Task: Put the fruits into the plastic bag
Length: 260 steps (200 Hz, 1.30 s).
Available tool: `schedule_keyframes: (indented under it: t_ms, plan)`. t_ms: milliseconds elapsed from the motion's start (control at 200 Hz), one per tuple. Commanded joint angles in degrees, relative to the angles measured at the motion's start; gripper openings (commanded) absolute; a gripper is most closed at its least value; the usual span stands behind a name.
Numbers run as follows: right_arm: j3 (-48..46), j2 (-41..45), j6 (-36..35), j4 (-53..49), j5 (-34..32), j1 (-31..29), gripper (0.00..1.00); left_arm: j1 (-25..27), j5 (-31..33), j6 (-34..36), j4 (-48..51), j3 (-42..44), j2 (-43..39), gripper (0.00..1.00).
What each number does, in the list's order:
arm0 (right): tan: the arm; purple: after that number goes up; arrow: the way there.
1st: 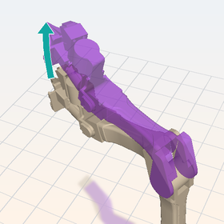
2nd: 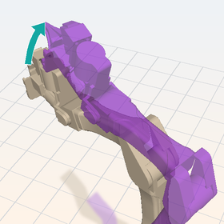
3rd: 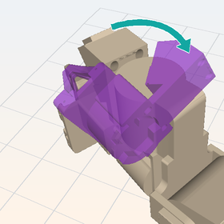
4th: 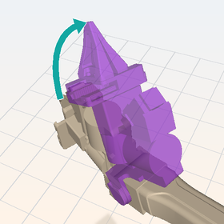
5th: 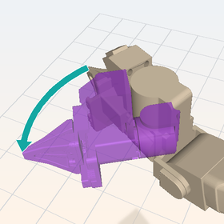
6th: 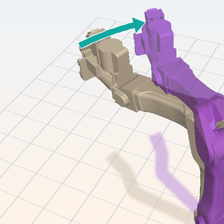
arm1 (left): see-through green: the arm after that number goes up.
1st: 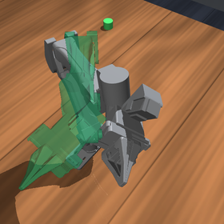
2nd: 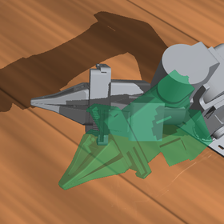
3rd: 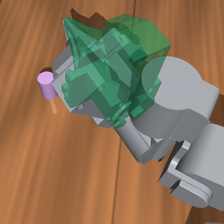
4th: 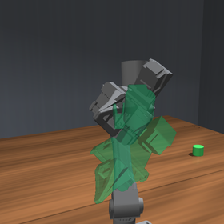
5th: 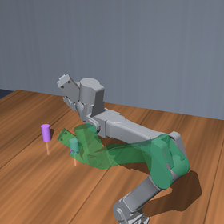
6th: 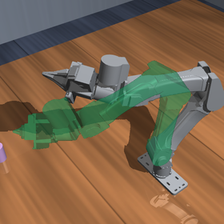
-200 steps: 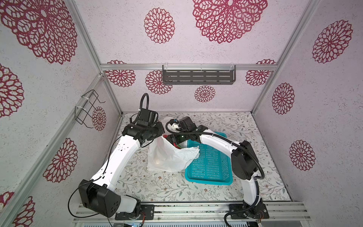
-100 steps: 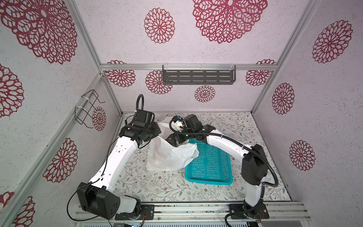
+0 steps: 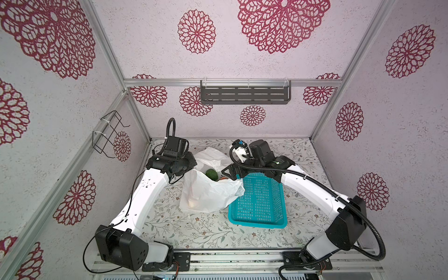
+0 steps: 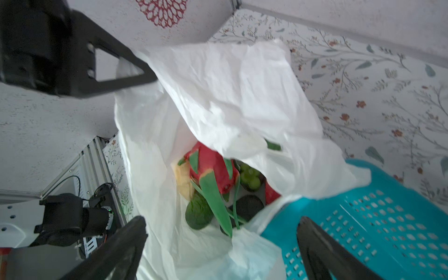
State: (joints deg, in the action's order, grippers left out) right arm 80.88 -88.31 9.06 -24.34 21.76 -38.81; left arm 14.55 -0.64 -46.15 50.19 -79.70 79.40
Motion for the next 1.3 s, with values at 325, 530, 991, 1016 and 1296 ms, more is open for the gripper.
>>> schedule_keyframes:
  t_ms: [325, 530, 991, 1016, 1296]
  plan:
    - [-15.91, 15.47, -1.44, -5.30, 4.88, 6.77, 0.98, -1.10, -0.05, 0.20, 0.13, -0.63, 0.41, 0.00]
    - [-18.55, 11.05, 1.37, 1.21, 5.95, 6.74, 0.96, -1.15, -0.34, 0.27, -0.10, -0.89, 0.72, 0.00]
    - [-13.83, -3.62, 11.14, 23.28, 8.45, 4.00, 0.00, -1.12, -0.73, 0.00, -0.10, -0.63, -0.12, 0.00]
    - [-13.52, -3.31, 11.32, 23.81, 7.60, 4.00, 0.00, -1.14, -0.71, 0.05, -0.04, -0.63, -0.12, 0.00]
    - [2.22, -4.71, 10.53, 22.63, 8.32, 3.62, 0.00, -1.85, -0.25, 0.70, 0.07, -0.62, 0.51, 0.00]
